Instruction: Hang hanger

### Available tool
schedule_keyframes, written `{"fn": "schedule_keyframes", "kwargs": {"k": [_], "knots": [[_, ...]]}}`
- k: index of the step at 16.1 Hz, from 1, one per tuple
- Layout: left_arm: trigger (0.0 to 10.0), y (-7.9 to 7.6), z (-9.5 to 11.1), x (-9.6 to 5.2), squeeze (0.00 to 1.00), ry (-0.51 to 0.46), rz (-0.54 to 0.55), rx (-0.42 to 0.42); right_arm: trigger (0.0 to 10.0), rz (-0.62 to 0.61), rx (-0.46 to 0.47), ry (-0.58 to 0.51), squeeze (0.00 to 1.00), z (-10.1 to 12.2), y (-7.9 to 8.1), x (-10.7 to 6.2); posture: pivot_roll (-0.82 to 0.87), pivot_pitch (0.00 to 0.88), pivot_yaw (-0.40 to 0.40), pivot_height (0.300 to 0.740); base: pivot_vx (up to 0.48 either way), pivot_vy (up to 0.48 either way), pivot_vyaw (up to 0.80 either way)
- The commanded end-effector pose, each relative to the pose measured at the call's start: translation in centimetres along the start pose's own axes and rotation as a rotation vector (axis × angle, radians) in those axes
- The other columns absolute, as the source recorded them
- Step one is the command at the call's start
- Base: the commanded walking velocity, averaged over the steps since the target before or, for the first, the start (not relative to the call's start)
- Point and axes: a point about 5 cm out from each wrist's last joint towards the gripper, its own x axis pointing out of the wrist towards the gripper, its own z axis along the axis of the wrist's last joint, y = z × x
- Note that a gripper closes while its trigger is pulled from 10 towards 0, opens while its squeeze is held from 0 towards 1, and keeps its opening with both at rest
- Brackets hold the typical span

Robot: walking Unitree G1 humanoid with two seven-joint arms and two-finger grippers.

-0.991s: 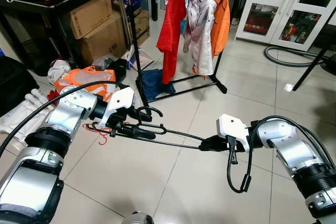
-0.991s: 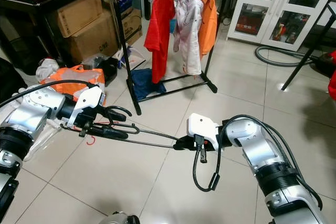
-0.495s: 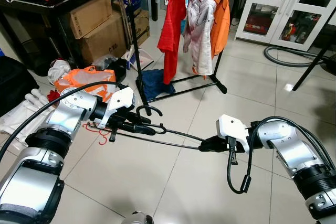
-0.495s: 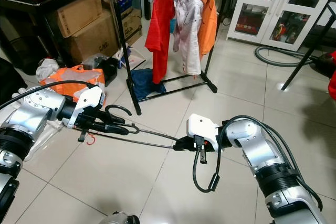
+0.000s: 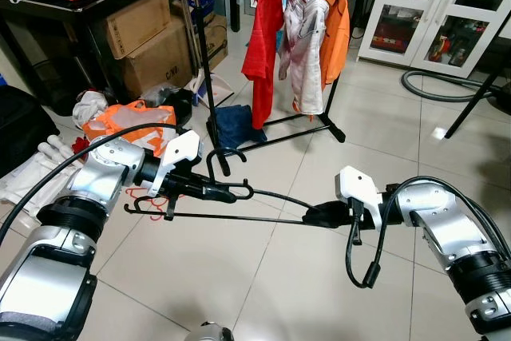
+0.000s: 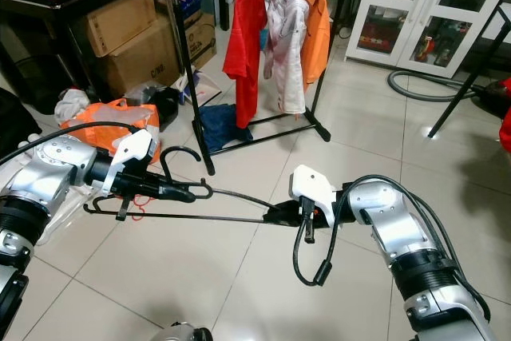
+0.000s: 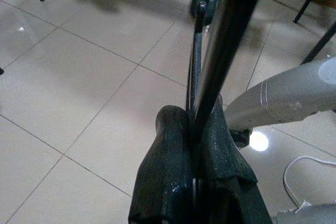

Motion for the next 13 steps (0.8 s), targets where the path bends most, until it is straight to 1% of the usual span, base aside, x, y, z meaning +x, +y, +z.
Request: {"fn": "schedule_keyframes", "kwargs": {"k": [1, 2, 3, 4, 5, 6, 7, 8, 9, 10, 12, 13], "knots": [[0.0, 0.2, 0.4, -0.2, 0.0, -0.065, 0.052, -0.006, 2.4, -0.173, 0.054, -0.025, 0.0, -0.2, -1.5, -0.2, -0.14, 0.0, 0.053, 0.74, 0.0, 0.0, 0.0], [0.0, 0.1, 0.5, 0.0, 0.0, -0.098, 0.073, -0.015, 10.0, -0.42, 0.124, -0.042, 0.0, -0.8, -3.3, -0.4, -0.13, 0.0, 0.049, 0.74, 0.0, 0.0, 0.0], [0.0, 0.1, 0.5, 0.0, 0.0, -0.104, 0.077, -0.017, 10.0, -0.499, 0.152, -0.052, 0.0, -1.0, -3.8, -0.5, -0.13, 0.0, 0.049, 0.74, 0.0, 0.0, 0.0], [0.0, -0.2, 0.2, 0.0, 0.0, -0.107, 0.08, -0.025, 10.0, -0.623, 0.242, -0.1, 1.0, -1.4, -4.3, -0.5, -0.13, 0.0, 0.047, 0.74, 0.0, 0.0, 0.0], [0.0, -0.3, 0.0, 0.0, 0.0, -0.105, 0.081, -0.028, 10.0, -0.667, 0.266, -0.123, 1.0, -1.4, -4.5, -0.5, -0.13, 0.0, 0.047, 0.74, 0.0, 0.0, 0.0], [0.0, -0.4, -0.1, 0.0, 0.0, -0.104, 0.086, -0.033, 10.0, -0.765, 0.323, -0.188, 1.0, -1.3, -4.8, -0.2, -0.13, 0.0, 0.043, 0.74, 0.0, 0.0, 0.0], [0.0, -0.4, -0.1, 0.1, 0.0, -0.105, 0.094, -0.033, 10.0, -0.879, 0.403, -0.245, 1.0, -1.3, -5.3, -0.3, -0.13, 0.0, 0.045, 0.74, 0.0, 0.0, 0.0], [0.0, -0.4, 0.0, 0.2, 0.0, -0.109, 0.106, -0.034, 10.0, -0.962, 0.463, -0.278, 1.0, -1.5, -5.6, -0.6, -0.13, 0.0, 0.043, 0.74, 0.0, 0.0, 0.0], [0.0, -0.4, -0.1, 0.5, 0.0, -0.108, 0.123, -0.034, 10.0, -1.06, 0.548, -0.334, 1.0, -1.9, -5.9, -0.9, -0.13, 0.0, 0.044, 0.74, 0.0, 0.0, 0.0], [0.0, -0.3, -0.2, 0.7, 0.0, -0.109, 0.141, -0.038, 10.0, -1.096, 0.576, -0.355, 1.0, -2.0, -6.1, -1.1, -0.13, 0.0, 0.046, 0.74, 0.0, 0.0, 0.0], [0.0, 0.0, -0.5, 1.1, 0.0, -0.106, 0.212, -0.057, 10.0, -1.203, 0.638, -0.447, 1.0, -1.8, -6.7, -2.3, -0.13, 0.0, 0.047, 0.74, 0.0, 0.0, 0.0], [0.0, 0.4, -1.1, 1.8, 0.0, -0.106, 0.317, -0.095, 10.0, -1.338, 0.691, -0.568, 1.0, -1.5, -7.6, -4.5, -0.13, 0.0, 0.052, 0.74, 0.0, 0.0, 0.0]]}}
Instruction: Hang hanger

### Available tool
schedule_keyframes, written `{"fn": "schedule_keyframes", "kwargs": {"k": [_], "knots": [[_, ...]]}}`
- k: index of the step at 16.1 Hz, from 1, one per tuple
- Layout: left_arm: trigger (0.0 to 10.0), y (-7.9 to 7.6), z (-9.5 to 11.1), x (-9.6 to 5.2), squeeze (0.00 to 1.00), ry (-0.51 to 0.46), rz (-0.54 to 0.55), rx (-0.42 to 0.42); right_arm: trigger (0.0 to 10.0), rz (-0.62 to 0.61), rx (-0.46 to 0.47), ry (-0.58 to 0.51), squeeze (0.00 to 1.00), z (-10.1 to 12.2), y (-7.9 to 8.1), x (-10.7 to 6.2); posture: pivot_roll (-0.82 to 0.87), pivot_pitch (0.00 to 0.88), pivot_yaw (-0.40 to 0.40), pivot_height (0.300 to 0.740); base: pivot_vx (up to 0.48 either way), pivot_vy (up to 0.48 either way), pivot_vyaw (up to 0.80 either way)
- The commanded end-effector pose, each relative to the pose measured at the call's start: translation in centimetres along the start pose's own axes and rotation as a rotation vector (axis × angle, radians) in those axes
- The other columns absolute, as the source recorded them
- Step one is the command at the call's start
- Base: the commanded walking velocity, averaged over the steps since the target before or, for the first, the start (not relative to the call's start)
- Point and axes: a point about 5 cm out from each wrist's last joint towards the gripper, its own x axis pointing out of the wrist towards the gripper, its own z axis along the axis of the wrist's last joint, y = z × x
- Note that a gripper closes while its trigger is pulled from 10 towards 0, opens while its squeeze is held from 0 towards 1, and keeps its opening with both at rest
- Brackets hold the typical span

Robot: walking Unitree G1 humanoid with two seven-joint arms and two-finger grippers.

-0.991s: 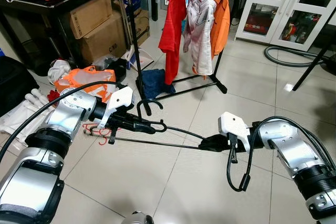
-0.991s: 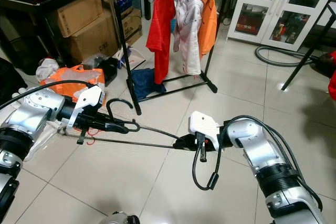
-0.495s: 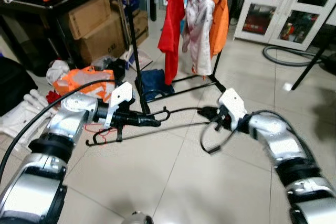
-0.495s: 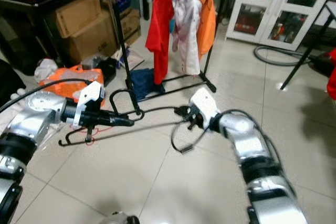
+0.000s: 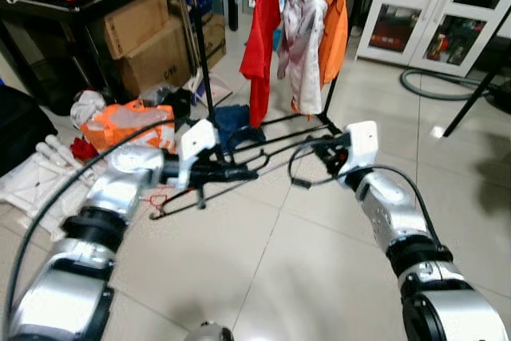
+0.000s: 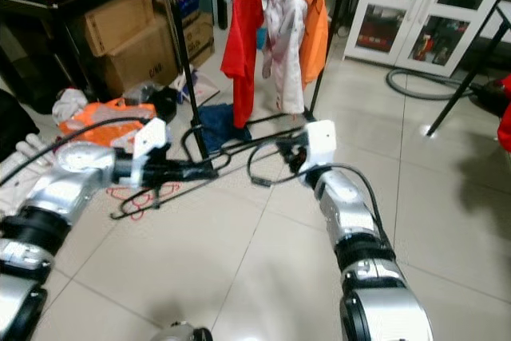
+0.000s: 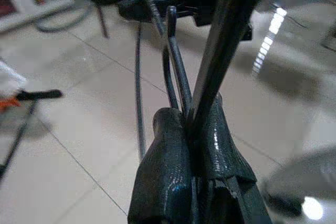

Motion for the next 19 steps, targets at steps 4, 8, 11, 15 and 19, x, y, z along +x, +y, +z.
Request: {"fn": "schedule_keyframes", "kwargs": {"k": [4, 8, 11, 15, 19], "knots": [[0.0, -0.6, -3.6, -0.7, 0.0, 0.06, 0.156, -0.138, 10.0, -0.541, 0.044, -0.269, 0.0, 5.3, -8.2, -3.0, -0.13, 0.0, 0.051, 0.74, 0.0, 0.0, 0.0], [0.0, -1.6, -4.7, 0.1, 0.0, 0.079, 0.139, -0.167, 10.0, -0.536, 0.087, -0.398, 0.0, 8.7, -8.8, -2.9, -0.13, 0.0, 0.046, 0.74, 0.0, 0.0, 0.0], [0.0, -3.1, -5.4, 1.0, 0.0, 0.1, 0.082, -0.181, 10.0, -0.196, 0.047, -0.34, 1.0, 9.6, -6.0, -0.9, -0.13, 0.0, 0.04, 0.74, 0.0, 0.0, 0.0], [0.0, -3.7, -5.7, 1.0, 0.0, 0.116, 0.051, -0.184, 10.0, 0.255, -0.401, -0.077, 1.0, 7.5, -2.8, -0.9, -0.14, 0.0, 0.037, 0.74, 0.0, 0.0, 0.0], [0.0, -3.8, -5.7, 0.8, 0.0, 0.125, 0.034, -0.18, 10.0, 0.514, -0.684, 0.047, 1.0, 7.2, -2.2, -2.6, -0.15, 0.0, 0.031, 0.74, 0.0, 0.0, 0.0]]}}
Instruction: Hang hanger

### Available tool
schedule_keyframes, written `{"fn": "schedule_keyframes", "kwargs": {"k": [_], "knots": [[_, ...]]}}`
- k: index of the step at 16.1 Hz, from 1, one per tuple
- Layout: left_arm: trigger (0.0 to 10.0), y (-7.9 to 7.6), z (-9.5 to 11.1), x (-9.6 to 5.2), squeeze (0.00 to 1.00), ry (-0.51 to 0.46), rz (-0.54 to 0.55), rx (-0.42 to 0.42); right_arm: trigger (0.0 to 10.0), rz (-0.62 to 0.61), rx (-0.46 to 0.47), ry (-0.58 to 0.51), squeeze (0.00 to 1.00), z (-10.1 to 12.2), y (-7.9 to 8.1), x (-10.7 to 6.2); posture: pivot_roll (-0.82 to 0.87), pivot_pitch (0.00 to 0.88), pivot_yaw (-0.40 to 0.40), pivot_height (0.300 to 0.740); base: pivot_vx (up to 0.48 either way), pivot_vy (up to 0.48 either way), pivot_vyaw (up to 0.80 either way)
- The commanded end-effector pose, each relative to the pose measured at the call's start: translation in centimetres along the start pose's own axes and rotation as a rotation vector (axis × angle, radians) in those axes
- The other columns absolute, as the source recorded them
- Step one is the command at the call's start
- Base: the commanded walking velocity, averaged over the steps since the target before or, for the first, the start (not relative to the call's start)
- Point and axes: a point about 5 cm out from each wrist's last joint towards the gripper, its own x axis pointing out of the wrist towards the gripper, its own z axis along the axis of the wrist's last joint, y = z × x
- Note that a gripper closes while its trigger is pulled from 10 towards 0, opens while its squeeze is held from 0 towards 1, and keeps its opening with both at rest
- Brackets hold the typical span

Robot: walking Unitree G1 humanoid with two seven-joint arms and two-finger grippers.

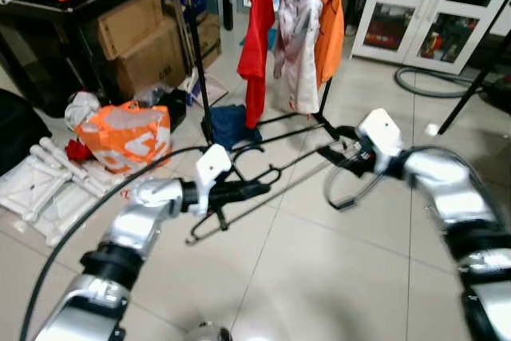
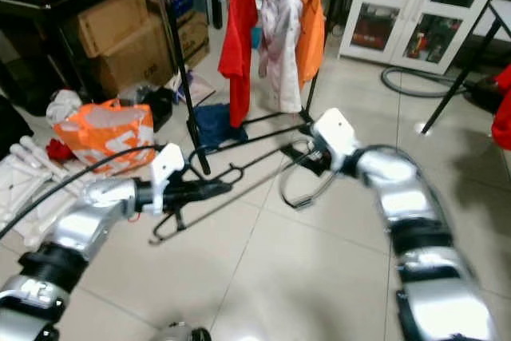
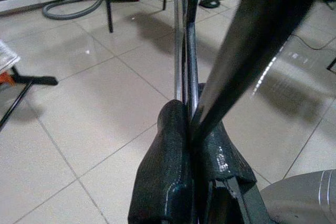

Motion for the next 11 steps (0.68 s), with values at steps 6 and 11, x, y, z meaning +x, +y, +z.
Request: {"fn": "schedule_keyframes", "kwargs": {"k": [6, 11], "knots": [[0.0, -0.9, -2.9, -0.3, 0.0, 0.13, -0.021, -0.061, 10.0, 0.151, -0.391, -0.009, 1.0, 2.7, 0.5, -1.7, -0.16, 0.0, 0.015, 0.74, 0.0, 0.0, 0.0], [0.0, -1.2, -4.5, -0.7, 0.0, 0.164, 0.011, -0.123, 10.0, 0.315, -0.183, -0.036, 0.0, 2.2, 2.2, -3.4, -0.15, 0.0, 0.023, 0.74, 0.0, 0.0, 0.0]]}}
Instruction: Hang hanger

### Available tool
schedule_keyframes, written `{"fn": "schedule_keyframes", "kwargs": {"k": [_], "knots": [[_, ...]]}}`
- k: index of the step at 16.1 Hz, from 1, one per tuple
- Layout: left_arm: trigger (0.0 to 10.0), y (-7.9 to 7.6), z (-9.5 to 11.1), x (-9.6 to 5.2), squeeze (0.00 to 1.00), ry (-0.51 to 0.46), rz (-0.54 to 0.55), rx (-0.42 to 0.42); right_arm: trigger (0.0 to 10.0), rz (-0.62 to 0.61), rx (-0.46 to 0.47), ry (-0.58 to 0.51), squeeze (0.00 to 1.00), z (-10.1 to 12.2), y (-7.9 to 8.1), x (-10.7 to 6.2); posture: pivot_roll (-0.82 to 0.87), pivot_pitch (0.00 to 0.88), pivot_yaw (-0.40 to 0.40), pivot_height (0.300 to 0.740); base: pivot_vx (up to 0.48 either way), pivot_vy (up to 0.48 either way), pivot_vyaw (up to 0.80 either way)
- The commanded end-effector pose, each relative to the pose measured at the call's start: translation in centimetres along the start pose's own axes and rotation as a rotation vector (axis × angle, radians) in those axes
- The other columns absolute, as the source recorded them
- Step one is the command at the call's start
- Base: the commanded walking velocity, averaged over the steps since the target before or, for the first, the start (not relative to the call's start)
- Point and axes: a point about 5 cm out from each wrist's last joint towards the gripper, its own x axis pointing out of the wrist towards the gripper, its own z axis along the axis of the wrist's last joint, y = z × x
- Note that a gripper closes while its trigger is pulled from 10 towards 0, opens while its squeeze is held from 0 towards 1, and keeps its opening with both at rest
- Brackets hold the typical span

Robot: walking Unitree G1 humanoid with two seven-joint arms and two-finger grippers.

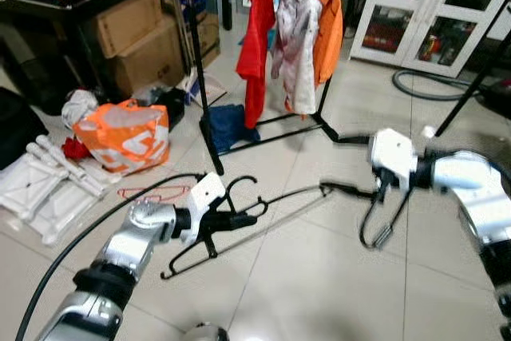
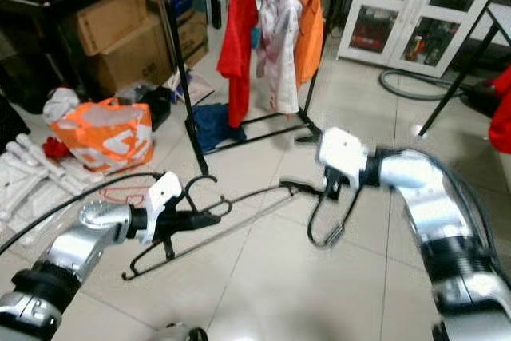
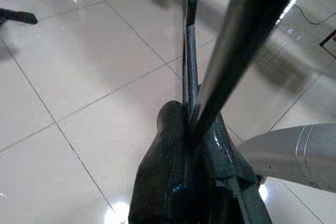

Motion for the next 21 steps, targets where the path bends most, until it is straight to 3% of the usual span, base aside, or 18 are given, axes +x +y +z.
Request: {"fn": "schedule_keyframes", "kwargs": {"k": [1, 2, 3, 4, 5, 6, 7, 10, 11, 12, 13, 14, 16, 17, 19, 21], "knots": [[0.0, 0.4, -0.4, -0.3, 0.0, 0.017, 0.042, -0.02, 10.0, 0.03, 0.049, -0.052, 0.0, 1.0, -0.2, -0.9, -0.15, 0.0, 0.023, 0.74, 0.0, 0.0, 0.0], [0.0, 0.8, -0.4, -0.3, 0.0, 0.009, 0.093, -0.04, 10.0, -0.027, 0.145, -0.094, 0.0, 1.1, -1.0, -1.1, -0.15, 0.0, 0.021, 0.74, 0.0, 0.0, 0.0], [0.0, 2.6, -0.1, -0.2, 0.0, -0.042, 0.319, -0.153, 10.0, -0.278, 0.358, -0.199, 0.0, 0.2, -3.4, -1.0, -0.13, 0.0, 0.012, 0.74, 0.0, 0.0, 0.0], [0.0, 2.6, -0.1, -0.2, 0.0, -0.042, 0.319, -0.153, 10.0, -0.278, 0.358, -0.199, 0.0, 0.2, -3.4, -1.0, -0.13, 0.0, 0.012, 0.74, 0.0, 0.0, 0.0], [4.3, 4.9, 0.5, -1.2, 0.0, -0.086, 0.671, -0.205, 10.0, -0.74, 0.606, -0.16, 0.0, -3.8, -4.3, -0.7, -0.11, 0.0, 0.007, 0.74, 0.0, 0.0, 0.0], [4.3, 5.5, 0.9, -1.6, 0.0, -0.108, 0.756, -0.222, 10.0, -0.848, 0.658, -0.129, 0.0, -5.0, -4.0, -0.6, -0.11, 0.0, 0.007, 0.74, 0.0, 0.0, 0.0], [10.0, 6.3, 1.9, -2.4, 0.0, -0.163, 0.878, -0.247, 10.0, -0.97, 0.755, -0.087, 0.0, -6.8, -2.3, 0.5, -0.08, 0.0, 0.008, 0.74, 0.0, 0.0, 0.0], [10.0, 7.2, 3.6, -3.0, 0.0, -0.164, 1.058, -0.195, 10.0, -1.038, 0.904, -0.039, 0.0, -8.7, 0.7, 3.3, -0.07, 0.0, 0.01, 0.74, 0.0, 0.0, 0.0], [10.0, 7.2, 4.6, -2.7, 0.0, -0.204, 1.095, -0.205, 10.0, -1.004, 0.92, 0.007, 0.0, -9.0, 2.6, 5.5, -0.03, 0.0, 0.0, 0.74, 0.0, 0.0, 0.0], [10.0, 7.1, 5.4, -2.7, 0.0, -0.291, 1.098, -0.24, 10.0, -0.994, 0.88, 0.063, 0.0, -9.0, 3.8, 6.9, -0.02, 0.0, -0.009, 0.74, 0.0, 0.0, 0.0], [10.0, 6.8, 5.5, -2.5, 0.0, -0.332, 1.109, -0.234, 10.0, -1.057, 0.882, 0.074, 0.0, -9.0, 3.9, 7.3, -0.01, 0.0, -0.013, 0.74, 0.0, 0.0, 0.0], [10.0, 6.4, 4.5, -2.2, 0.0, -0.347, 1.109, -0.247, 10.0, -1.093, 0.817, 0.044, 0.0, -8.2, 3.4, 7.5, -0.02, 0.0, -0.011, 0.74, 0.0, 0.0, 0.0], [10.0, 5.5, 3.2, -1.7, 0.0, -0.35, 1.1, -0.262, 10.0, -1.116, 0.772, -0.009, 0.0, -7.5, 2.7, 7.1, -0.03, 0.0, -0.006, 0.74, 0.0, 0.0, 0.0], [10.0, 3.8, 1.5, -1.3, 0.0, -0.369, 1.081, -0.302, 10.0, -1.19, 0.671, -0.059, 0.0, -6.8, 2.0, 5.9, -0.04, 0.0, 0.011, 0.74, 0.0, 0.0, 0.0], [10.0, 2.7, 1.0, -1.5, 0.0, -0.398, 1.069, -0.312, 10.0, -1.241, 0.664, -0.062, 0.0, -7.2, 2.1, 5.2, -0.04, 0.0, 0.015, 0.74, 0.0, 0.0, 0.0], [10.0, 2.8, 1.6, -1.3, 0.0, -0.401, 1.061, -0.223, 10.0, -1.237, 0.661, -0.04, 0.0, -7.4, 2.3, 5.4, -0.04, 0.0, 0.01, 0.74, 0.0, 0.0, 0.0]]}}
